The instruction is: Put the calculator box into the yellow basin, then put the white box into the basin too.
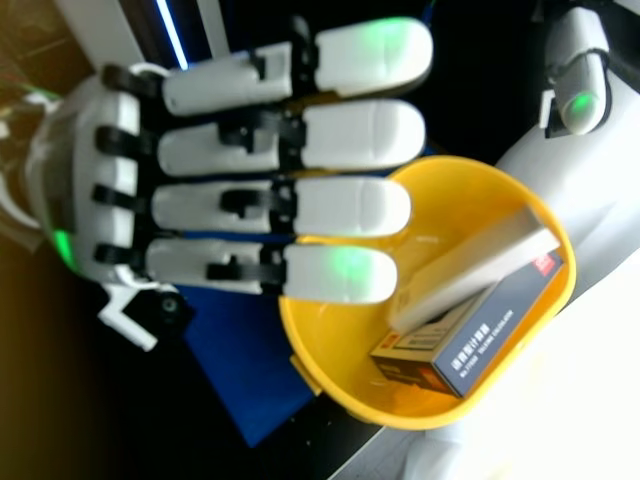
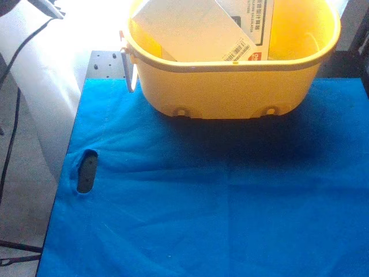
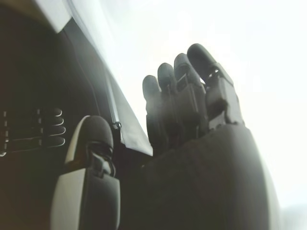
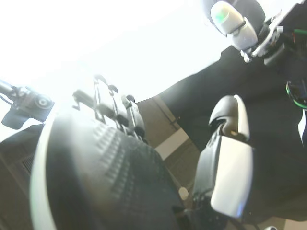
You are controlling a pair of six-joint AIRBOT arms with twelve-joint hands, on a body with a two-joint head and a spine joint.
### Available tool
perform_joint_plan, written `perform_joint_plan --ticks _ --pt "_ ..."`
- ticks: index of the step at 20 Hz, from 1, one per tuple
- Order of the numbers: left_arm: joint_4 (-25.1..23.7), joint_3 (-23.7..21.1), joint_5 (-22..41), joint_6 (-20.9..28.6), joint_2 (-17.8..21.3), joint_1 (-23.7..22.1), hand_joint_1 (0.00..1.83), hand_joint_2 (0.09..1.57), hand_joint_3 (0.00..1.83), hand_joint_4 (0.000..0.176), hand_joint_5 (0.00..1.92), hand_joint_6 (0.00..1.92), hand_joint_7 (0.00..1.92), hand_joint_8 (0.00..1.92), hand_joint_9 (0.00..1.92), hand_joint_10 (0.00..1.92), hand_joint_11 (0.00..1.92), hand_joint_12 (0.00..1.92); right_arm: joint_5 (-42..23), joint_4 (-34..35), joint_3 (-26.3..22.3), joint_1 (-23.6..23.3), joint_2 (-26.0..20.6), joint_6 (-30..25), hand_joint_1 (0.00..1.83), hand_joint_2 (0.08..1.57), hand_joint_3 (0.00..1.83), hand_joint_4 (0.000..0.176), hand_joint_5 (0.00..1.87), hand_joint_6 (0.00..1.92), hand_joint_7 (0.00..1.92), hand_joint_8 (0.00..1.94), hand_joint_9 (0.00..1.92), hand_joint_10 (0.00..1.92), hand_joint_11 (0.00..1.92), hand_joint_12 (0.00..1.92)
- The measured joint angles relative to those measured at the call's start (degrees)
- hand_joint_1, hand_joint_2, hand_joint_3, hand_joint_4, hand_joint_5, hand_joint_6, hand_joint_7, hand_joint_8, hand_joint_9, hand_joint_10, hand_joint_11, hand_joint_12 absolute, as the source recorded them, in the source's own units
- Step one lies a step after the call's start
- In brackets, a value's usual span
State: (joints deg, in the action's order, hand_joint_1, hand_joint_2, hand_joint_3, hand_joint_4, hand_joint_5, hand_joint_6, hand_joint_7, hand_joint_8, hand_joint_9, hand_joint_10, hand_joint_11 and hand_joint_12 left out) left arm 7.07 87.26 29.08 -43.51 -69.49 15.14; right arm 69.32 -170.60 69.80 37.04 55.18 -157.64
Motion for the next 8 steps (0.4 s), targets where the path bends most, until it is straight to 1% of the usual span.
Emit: perform_joint_plan --ticks 1,2,3,4,5,6,7,8 --pt "0.0 -0.7 0.6 0.0 0.8 0.2 0.6 1.3 0.0 0.0 0.51 0.02 0.45 0.02 0.37 0.01 0.0 1.2 0.3 0.0 -0.5 0.0 -0.1 0.0 0.74 1.02 0.03 0.0 0.29 0.0 0.41 0.56 0.15 1.34 0.38 1.81" --pt "0.1 -1.7 0.8 0.0 1.7 0.2 0.61 1.3 0.0 0.0 0.54 0.03 0.48 0.03 0.39 0.02 0.0 1.2 1.0 0.0 -0.9 0.0 -0.1 0.0 0.63 0.94 0.0 0.0 0.25 0.0 0.36 1.47 0.4 1.8 0.64 1.9" --pt "-0.1 -3.1 1.7 0.0 2.8 0.3 0.54 1.3 0.0 0.0 0.52 0.02 0.45 0.01 0.37 0.01 0.0 1.19 2.2 0.0 -1.6 0.1 -0.1 0.0 0.49 0.85 0.0 0.0 0.09 0.0 0.07 1.46 0.08 1.9 0.41 1.92" --pt "-0.6 -4.1 2.6 0.0 3.4 0.4 0.53 1.3 0.0 0.0 0.53 0.02 0.44 0.01 0.36 0.01 0.0 1.21 3.1 0.0 -2.1 0.6 -0.1 -0.1 0.5 0.88 0.0 0.0 0.1 0.02 0.07 0.7 0.02 1.17 0.08 1.92" --pt "-1.2 -5.4 4.0 0.0 4.1 0.8 0.54 1.29 0.0 0.0 0.53 0.02 0.44 0.01 0.36 0.0 0.0 1.22 4.4 0.0 -2.9 1.9 -0.3 -0.5 0.55 0.86 0.0 0.0 0.12 0.02 0.08 0.92 0.0 1.4 0.02 1.92" --pt "-1.5 -6.2 5.3 0.0 4.7 1.2 0.58 1.29 0.0 0.0 0.54 0.02 0.45 0.01 0.38 0.01 0.0 1.23 5.3 0.0 -3.4 3.1 -0.7 -0.7 0.73 0.92 0.02 0.048 0.35 0.11 0.13 0.97 0.0 1.39 0.0 1.92" --pt "-1.5 -7.2 6.2 0.0 5.3 1.7 0.6 1.29 0.0 0.0 0.54 0.02 0.45 0.01 0.39 0.01 0.0 1.24 6.4 0.0 -3.7 3.9 -0.9 -1.4 0.74 0.98 0.02 0.057 0.34 0.1 0.09 1.13 0.0 1.59 0.03 1.92" --pt "-1.6 -8.6 7.3 0.0 6.3 2.4 0.63 1.28 0.0 0.0 0.55 0.02 0.48 0.02 0.42 0.03 0.0 1.27 8.1 0.0 -4.2 5.0 -1.4 -1.6 0.78 1.09 0.03 0.074 0.35 0.11 0.12 0.8 0.0 1.21 0.01 1.91"
